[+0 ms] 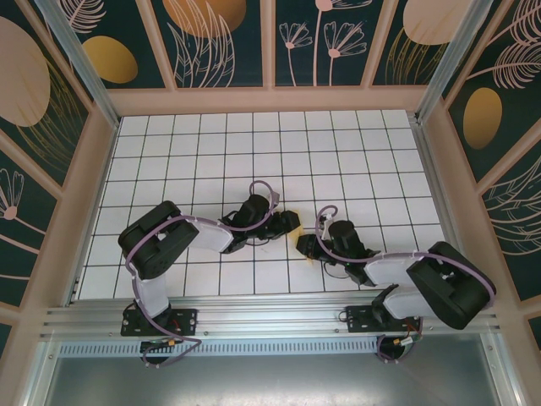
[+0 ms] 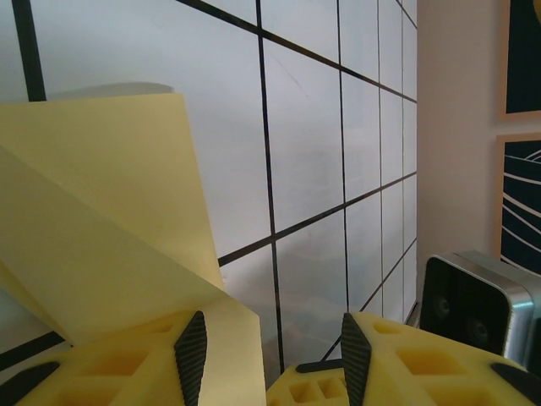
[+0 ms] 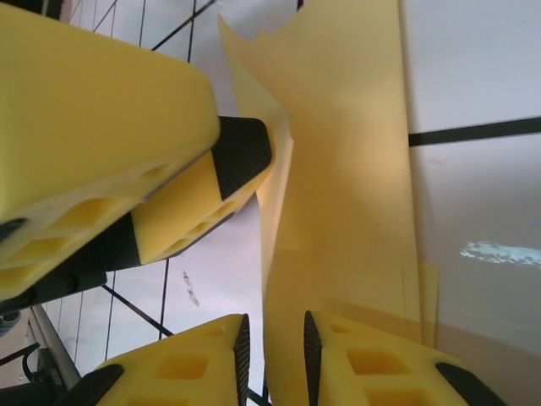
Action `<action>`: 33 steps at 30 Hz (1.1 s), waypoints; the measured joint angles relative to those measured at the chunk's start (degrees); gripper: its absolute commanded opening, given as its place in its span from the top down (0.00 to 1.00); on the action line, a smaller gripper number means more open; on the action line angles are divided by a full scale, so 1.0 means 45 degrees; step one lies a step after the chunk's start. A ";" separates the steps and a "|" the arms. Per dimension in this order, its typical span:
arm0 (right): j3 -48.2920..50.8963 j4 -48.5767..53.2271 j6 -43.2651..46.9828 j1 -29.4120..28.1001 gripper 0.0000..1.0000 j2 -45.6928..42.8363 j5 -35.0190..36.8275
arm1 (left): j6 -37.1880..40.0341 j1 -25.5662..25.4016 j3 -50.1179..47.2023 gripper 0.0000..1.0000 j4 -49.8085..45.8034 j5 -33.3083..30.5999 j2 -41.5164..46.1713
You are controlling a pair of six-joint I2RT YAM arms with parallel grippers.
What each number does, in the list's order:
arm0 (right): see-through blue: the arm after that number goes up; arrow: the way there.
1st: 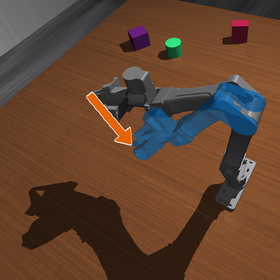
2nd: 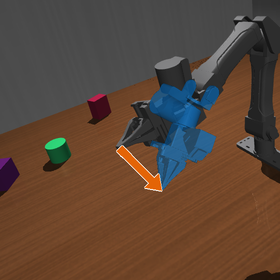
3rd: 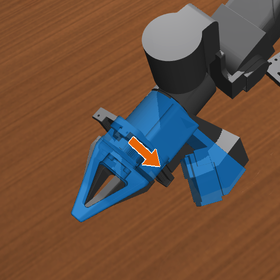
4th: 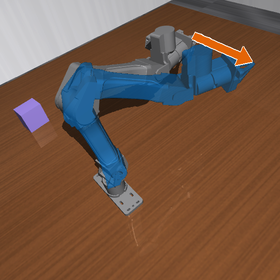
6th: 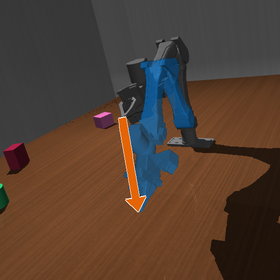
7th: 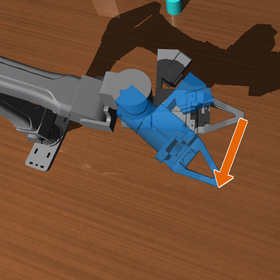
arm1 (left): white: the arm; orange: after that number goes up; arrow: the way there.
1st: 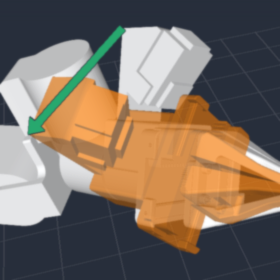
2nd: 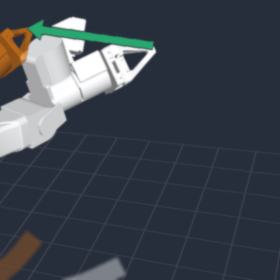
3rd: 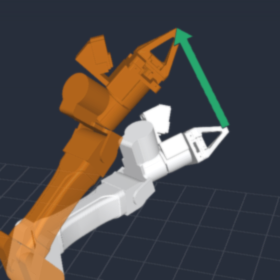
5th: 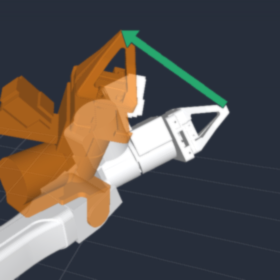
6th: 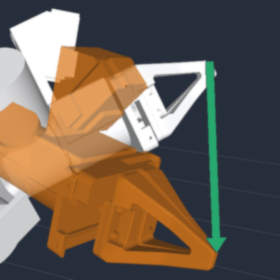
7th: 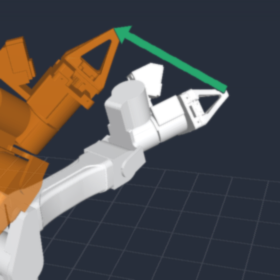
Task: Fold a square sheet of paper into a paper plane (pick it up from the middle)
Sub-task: Fold the wing for the fifth time at the center of the table.
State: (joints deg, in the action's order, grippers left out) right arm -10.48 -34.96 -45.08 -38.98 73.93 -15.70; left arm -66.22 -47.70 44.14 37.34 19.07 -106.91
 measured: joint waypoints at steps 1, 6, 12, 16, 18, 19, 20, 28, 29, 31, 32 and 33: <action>-0.0078 0.0345 0.0126 -0.0005 0.67 -0.0253 0.0136 | 0.0000 0.0000 0.0015 0.52 0.0010 0.0000 0.0000; -0.0515 0.2123 0.1073 -0.0214 0.64 -0.1209 0.1209 | 0.0000 0.0000 0.0131 0.52 0.0039 0.0005 -0.0034; -0.1370 0.3968 0.2681 -0.1787 0.63 -0.1268 0.3487 | 0.0000 0.0000 0.0223 0.52 0.0053 0.0005 -0.0073; -0.2089 0.4760 0.3351 -0.2433 0.65 -0.0641 0.4794 | 0.0000 0.0000 0.0340 0.53 0.0053 0.0010 -0.0165; -0.2259 0.4940 0.3541 -0.2443 0.67 -0.0306 0.5081 | 0.0000 0.0000 0.0374 0.53 0.0053 0.0010 -0.0185; -0.2288 0.4993 0.3614 -0.2448 0.68 -0.0146 0.5168 | 0.0000 0.0000 0.0374 0.53 0.0053 0.0015 -0.0189; -0.2307 0.5042 0.3667 -0.2448 0.69 0.0019 0.5202 | 0.0000 0.0000 0.0379 0.53 0.0053 0.0015 -0.0189; -0.2463 0.5251 0.3959 -0.2448 0.86 0.0559 0.5197 | 0.0000 0.0000 0.0452 0.53 0.0049 0.0015 -0.0189; -0.2472 0.5251 0.3968 -0.2448 0.89 0.0559 0.5192 | 0.0000 0.0000 0.0457 0.53 0.0049 0.0015 -0.0189; -0.2472 0.5217 0.3915 -0.2448 0.94 0.0559 0.5144 | 0.0000 0.0000 0.0457 0.52 0.0039 0.0010 -0.0189; -0.2472 0.5173 0.3895 -0.2448 0.96 0.0559 0.5085 | 0.0000 0.0000 0.0457 0.52 0.0034 0.0005 -0.0185; -0.2472 0.5076 0.3813 -0.2443 0.97 0.0559 0.4993 | 0.0005 0.0000 0.0457 0.52 0.0034 0.0000 -0.0185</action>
State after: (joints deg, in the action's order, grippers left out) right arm -21.61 -12.12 -27.92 -49.98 76.44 6.76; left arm -66.19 -47.70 46.19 37.50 19.07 -107.74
